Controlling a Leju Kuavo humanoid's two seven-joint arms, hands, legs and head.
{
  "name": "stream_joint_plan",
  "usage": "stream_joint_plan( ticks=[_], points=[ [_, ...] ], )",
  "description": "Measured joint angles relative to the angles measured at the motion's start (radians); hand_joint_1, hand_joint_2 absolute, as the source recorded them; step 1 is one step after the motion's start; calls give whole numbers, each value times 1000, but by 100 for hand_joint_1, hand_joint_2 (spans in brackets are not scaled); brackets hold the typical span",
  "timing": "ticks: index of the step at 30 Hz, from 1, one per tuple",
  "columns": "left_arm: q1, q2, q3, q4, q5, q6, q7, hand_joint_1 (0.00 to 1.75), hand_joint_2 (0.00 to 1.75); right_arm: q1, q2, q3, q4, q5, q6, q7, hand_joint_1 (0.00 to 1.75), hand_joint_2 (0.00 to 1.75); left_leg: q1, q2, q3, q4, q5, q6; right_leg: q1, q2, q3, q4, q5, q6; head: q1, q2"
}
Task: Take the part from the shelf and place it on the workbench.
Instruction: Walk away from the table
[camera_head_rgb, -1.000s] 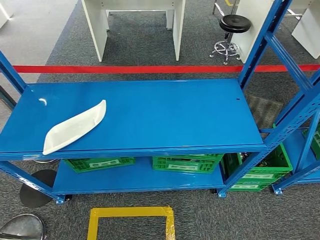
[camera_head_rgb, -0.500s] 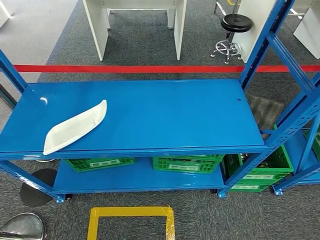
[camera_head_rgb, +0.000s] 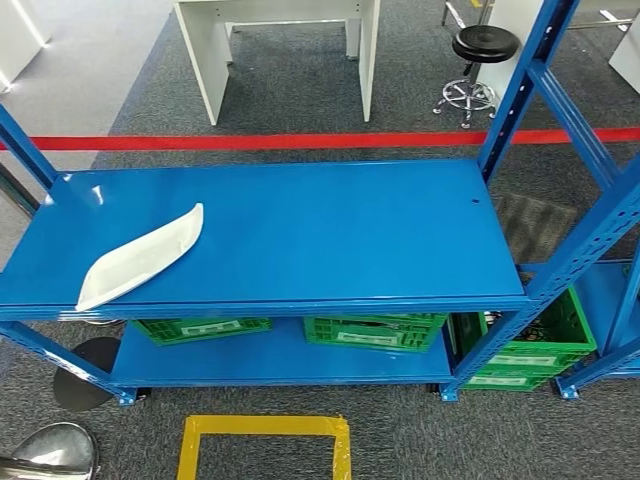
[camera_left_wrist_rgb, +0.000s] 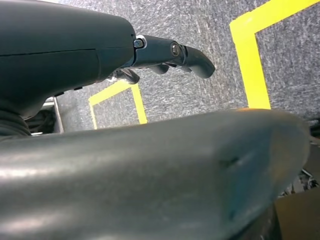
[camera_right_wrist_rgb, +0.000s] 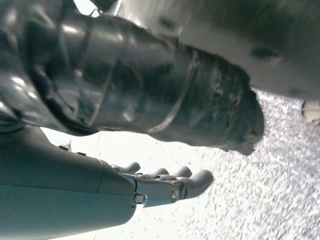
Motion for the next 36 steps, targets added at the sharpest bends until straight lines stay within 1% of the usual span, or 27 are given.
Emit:
stream_joint_plan(
  ticks=[1, 3, 4, 5, 6, 7, 8, 9, 10, 11, 12, 14, 17, 20, 23, 25, 30, 36],
  points=[
    [0, 0, 0, 0, -1, 1, 0, 0, 0, 0, 0, 0, 0, 0, 0, 0, 0, 0, 1, 0, -21, 47, -27, -5, -1, -1, 1, -1, 0, -6, -4, 0],
    [0, 0, 0, 0, -1, 2, -1, 0, 0, -1, 0, 0, 0, 0, -1, 0, 0, 0, 4, 0, -86, 186, -89, -13, 0, -3, 1, -1, -1, -13, -9, 0],
    [2, 0, 0, 0, -1, 2, -1, 0, 0, -1, 0, 0, 0, 0, 0, 1, 0, 0, 4, 0, -115, 243, -106, -14, 1, -4, 2, -1, -2, -14, -10, 0],
    [3, -1, 0, 0, -1, 3, -1, 0, 0, -1, 0, 0, 0, -1, 0, 1, 0, 0, 5, 0, -128, 265, -102, -14, 2, -4, 3, -1, -3, -15, -10, 0],
    [4, -1, 0, 0, -1, 3, -2, 0, 0, 0, 0, 0, 0, -1, 0, 2, 0, 0, 5, 0, -123, 247, -78, -12, 2, -3, 5, -1, -4, -15, -10, 0],
    [4, 0, 0, 0, -1, 3, -2, 0, 0, 0, 0, 0, 0, -1, -1, 2, 0, 0, 4, 0, -100, 192, -39, -9, 3, -2, 9, -1, -6, -14, -11, 0],
    [4, 0, 0, 0, -1, 3, -2, 0, 0, 0, 0, 0, 0, -2, -1, 2, 0, 0, 4, 0, -70, 119, 0, -4, 3, -1, 11, -1, -8, -12, -11, 0],
    [3, 0, 0, 0, -1, 4, -2, 0, 0, -1, 0, 0, 0, -2, -1, 2, 0, 0, 2, 0, -41, 53, 26, 1, 5, -1, 13, 0, -11, -8, -12, 0],
    [2, 1, 0, 0, -1, 4, -2, 0, 0, -2, 0, 0, 0, -2, -1, 1, 0, 0, 1, 0, -20, 5, 40, 5, 7, -1, 14, 1, -13, -3, -13, 0],
    [1, 0, 0, 0, -1, 3, -2, 0, 0, -2, 0, 0, 0, -2, -1, 1, 0, 0, 0, 0, -11, -19, 42, 5, 9, -1, 12, 2, -15, -4, -12, 0],
    [1, -1, 0, 0, -1, 3, -2, 0, 0, -3, 0, 0, 0, -2, -2, 1, 0, 0, -1, -1, -9, -25, 39, 3, 12, -1, 10, 3, -16, -5, -12, 0],
    [3, -2, 0, 0, -1, 2, -2, 0, 0, -3, 0, 0, 0, -2, -3, 1, 0, 0, 0, -3, -9, -28, 39, 0, 12, -2, 6, 0, -16, -13, -9, 0],
    [3, -1, 0, 0, -2, 3, -3, 0, 0, -3, 0, 0, 0, -2, -3, 1, 0, 0, -2, -3, -8, -28, 36, 6, 11, -3, 7, -8, -14, -9, -9, 0],
    [2, -1, 0, 0, -2, 4, -3, 0, 0, -3, 0, 0, 0, -1, -3, 1, 0, 0, -3, -3, -7, -28, 35, 11, 10, -2, 10, -14, -12, -1, -9, 0],
    [2, -1, 0, 0, -2, 4, -3, 0, 0, -2, 0, 0, 0, 0, -3, 1, 0, 0, -3, -3, -7, -27, 34, 14, 9, -3, 11, -16, -11, 5, -9, 0],
    [2, -1, 0, 0, -2, 4, -3, 0, 0, -3, 0, 0, 0, 0, -3, 0, 0, 0, -4, -3, -7, -26, 34, 14, 8, -3, 14, -16, -11, 9, -10, 0],
    [2, -1, 0, 0, -3, 4, -3, 0, 0, -2, 0, 0, 0, -2, -3, 0, 0, 0, -4, -3, -7, -26, 34, 14, 9, -3, 20, -16, -11, 10, -10, 0],
    [2, -1, 0, 0, -6, 4, -3, 0, 0, -2, 0, 0, 0, -1, -4, -1, 0, 0, -2, -3, -7, -26, 34, 14, 11, -3, 21, -15, -11, 10, -10, 0]
  ],
)
